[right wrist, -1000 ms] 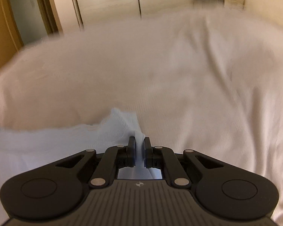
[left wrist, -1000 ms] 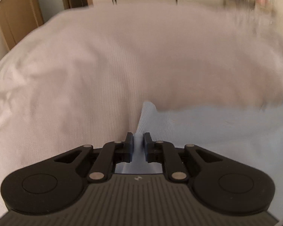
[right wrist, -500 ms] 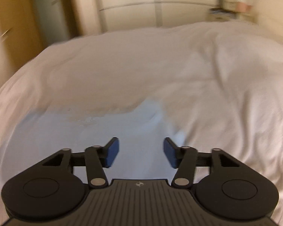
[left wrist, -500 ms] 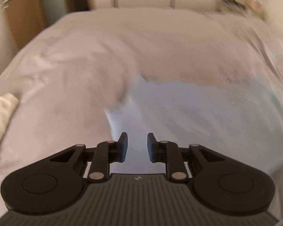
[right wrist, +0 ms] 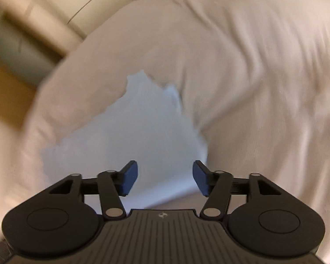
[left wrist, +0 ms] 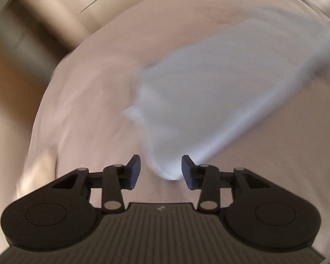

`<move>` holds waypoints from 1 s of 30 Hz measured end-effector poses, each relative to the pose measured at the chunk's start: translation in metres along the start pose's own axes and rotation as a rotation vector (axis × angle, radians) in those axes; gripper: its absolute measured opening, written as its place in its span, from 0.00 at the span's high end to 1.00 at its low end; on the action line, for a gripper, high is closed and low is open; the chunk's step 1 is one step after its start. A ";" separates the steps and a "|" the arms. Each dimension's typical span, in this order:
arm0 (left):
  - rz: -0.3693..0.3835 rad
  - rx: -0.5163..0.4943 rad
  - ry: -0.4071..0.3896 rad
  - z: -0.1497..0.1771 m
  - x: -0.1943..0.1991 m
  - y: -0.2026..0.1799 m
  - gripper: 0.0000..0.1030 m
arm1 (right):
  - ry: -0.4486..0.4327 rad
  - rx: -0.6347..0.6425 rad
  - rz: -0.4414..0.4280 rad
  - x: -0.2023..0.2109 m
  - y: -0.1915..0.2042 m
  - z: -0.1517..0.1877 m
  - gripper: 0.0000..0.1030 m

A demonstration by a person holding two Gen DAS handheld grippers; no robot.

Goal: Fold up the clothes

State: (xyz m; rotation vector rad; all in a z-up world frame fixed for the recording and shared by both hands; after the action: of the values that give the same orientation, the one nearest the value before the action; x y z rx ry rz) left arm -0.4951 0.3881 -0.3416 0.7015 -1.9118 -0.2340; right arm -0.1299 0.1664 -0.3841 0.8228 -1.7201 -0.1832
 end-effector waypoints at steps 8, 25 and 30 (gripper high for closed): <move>-0.114 -0.479 -0.097 0.032 -0.060 -0.050 0.71 | -0.004 -0.461 -0.168 -0.044 -0.043 0.040 0.42; -0.060 -0.039 -0.450 0.067 0.023 -0.035 0.89 | -0.193 -0.338 -0.355 -0.015 -0.073 0.044 0.92; -0.058 0.001 -0.465 0.103 0.093 -0.068 0.89 | -0.198 -0.368 -0.403 0.037 -0.089 0.076 0.92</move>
State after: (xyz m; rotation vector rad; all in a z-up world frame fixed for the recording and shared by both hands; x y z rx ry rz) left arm -0.5887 0.2653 -0.3469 0.7498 -2.3323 -0.4647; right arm -0.1634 0.0561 -0.4257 0.8854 -1.6149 -0.8534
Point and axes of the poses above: each gripper's, at about its wrist camera, not at the fingertips, and x roughly against the way its jaws point, y to its left, z to its underside, the point moved 2 cm from there along -x, roughly the way its jaws point, and after that the axes turned 5 degrees about z, right-handed, at the moved point
